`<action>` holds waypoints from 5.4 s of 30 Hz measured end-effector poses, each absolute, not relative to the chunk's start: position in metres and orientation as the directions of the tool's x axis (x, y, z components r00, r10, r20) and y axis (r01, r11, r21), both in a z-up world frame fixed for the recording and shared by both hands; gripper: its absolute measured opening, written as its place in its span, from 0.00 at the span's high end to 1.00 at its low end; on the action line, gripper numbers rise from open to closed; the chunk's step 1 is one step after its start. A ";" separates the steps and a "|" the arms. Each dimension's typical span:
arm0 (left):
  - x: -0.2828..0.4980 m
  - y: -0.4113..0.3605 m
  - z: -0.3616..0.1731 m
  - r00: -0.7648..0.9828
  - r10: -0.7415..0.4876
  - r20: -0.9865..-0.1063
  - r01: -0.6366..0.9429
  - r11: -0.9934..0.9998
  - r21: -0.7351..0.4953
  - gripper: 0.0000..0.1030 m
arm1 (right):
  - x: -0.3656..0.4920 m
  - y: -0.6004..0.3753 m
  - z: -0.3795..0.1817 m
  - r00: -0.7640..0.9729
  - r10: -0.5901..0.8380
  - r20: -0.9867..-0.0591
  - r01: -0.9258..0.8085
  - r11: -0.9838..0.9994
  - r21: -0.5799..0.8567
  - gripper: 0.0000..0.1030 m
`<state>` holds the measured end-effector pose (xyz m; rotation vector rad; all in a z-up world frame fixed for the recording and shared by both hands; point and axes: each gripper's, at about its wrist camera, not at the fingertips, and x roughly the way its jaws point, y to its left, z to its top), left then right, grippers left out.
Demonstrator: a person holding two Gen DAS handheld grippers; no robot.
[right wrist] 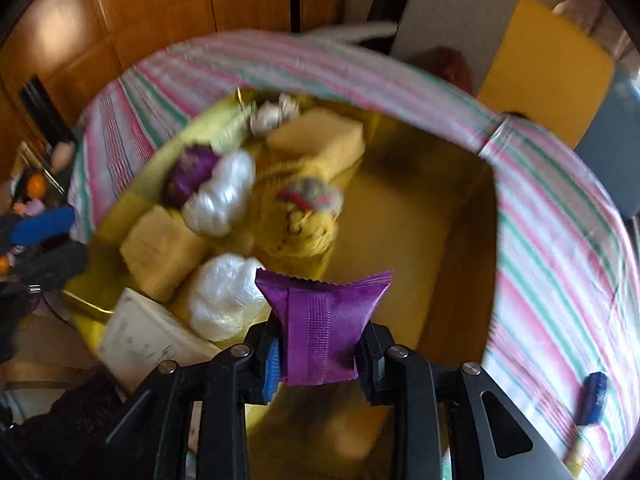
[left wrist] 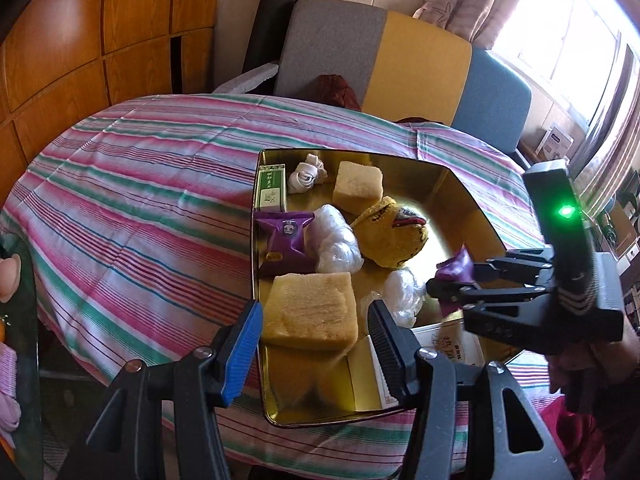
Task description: Organize objects
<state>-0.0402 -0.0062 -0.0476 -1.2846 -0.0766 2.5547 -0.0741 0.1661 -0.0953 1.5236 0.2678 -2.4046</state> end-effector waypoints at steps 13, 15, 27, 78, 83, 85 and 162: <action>-0.041 -0.007 -0.049 -0.574 0.254 -0.778 -0.216 -0.964 -0.155 0.46 | -0.067 0.174 -0.094 -0.445 -0.185 -0.876 0.300 -0.953 0.049 0.44; -0.040 -0.006 -0.048 -0.577 0.251 -0.777 -0.222 -0.964 -0.147 0.46 | -0.066 0.181 -0.089 -0.462 -0.196 -0.865 0.292 -0.954 0.061 0.41; -0.029 0.010 -0.041 -0.586 0.262 -0.767 -0.270 -0.955 -0.120 0.46 | -0.038 0.217 -0.052 -0.580 -0.176 -0.796 0.240 -0.970 0.040 0.34; -0.010 0.182 -0.015 -0.502 0.371 -0.781 -0.599 -0.801 0.004 0.46 | 0.090 0.572 -0.056 -0.587 0.300 -0.752 -0.719 -0.620 0.313 0.19; -0.005 0.198 -0.019 -0.467 0.385 -0.796 -0.625 -0.780 -0.011 0.46 | 0.091 0.578 -0.063 -0.575 0.273 -0.772 -0.732 -0.593 0.335 0.16; -0.003 0.203 -0.021 -0.448 0.392 -0.804 -0.640 -0.768 -0.018 0.46 | 0.088 0.581 -0.073 -0.545 0.244 -0.802 -0.743 -0.585 0.326 0.13; -0.068 0.435 -0.116 -0.103 0.364 -0.926 -0.664 -0.718 -0.208 0.48 | 0.082 0.588 -0.083 -0.598 0.123 -0.792 -0.690 -0.581 0.431 0.64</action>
